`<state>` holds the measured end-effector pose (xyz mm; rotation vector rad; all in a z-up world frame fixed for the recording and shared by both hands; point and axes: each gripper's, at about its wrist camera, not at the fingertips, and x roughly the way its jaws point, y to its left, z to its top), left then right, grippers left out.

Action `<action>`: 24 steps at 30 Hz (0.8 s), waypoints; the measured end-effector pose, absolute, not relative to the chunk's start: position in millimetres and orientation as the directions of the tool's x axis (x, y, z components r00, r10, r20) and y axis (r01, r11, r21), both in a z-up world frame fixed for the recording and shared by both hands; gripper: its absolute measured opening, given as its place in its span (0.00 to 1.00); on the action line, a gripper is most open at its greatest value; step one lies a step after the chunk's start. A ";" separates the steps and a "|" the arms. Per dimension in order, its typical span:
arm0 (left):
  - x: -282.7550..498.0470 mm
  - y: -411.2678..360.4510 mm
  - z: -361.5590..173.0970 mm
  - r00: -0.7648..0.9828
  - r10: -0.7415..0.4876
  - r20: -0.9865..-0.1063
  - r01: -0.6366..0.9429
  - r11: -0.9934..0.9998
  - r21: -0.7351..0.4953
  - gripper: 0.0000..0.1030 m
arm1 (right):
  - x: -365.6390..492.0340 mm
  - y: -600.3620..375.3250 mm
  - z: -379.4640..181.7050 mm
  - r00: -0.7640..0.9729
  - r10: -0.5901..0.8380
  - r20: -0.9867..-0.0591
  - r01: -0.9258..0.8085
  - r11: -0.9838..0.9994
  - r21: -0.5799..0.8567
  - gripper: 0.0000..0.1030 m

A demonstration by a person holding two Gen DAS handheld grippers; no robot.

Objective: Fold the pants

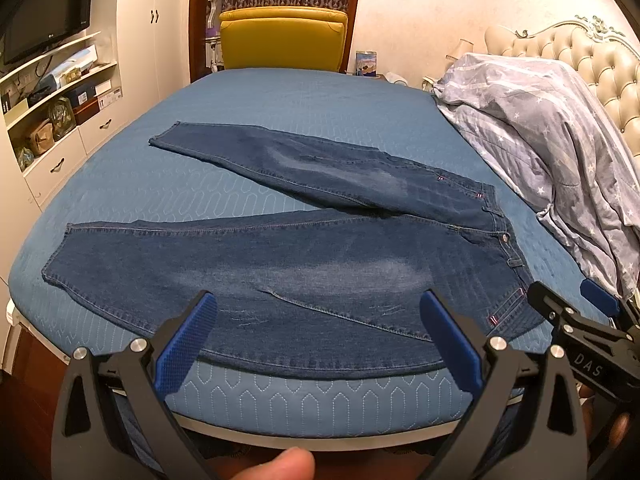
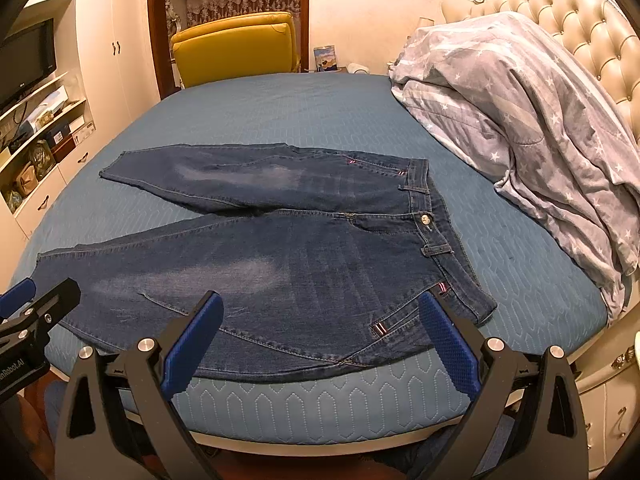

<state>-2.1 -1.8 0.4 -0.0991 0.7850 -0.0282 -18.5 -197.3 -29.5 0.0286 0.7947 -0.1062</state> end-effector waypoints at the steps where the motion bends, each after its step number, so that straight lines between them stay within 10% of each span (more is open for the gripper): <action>1: -2.8 -2.3 0.3 0.708 -0.062 -0.703 -0.010 0.995 -0.098 0.99 | -18.6 -197.0 -29.5 0.695 -0.088 -0.713 0.107 0.994 -0.018 0.92; 24: -2.3 -4.1 -2.6 0.702 -0.061 -0.709 -0.010 0.995 -0.095 0.99 | -18.2 -199.9 -31.7 0.690 -0.083 -0.719 0.105 0.994 -0.014 0.92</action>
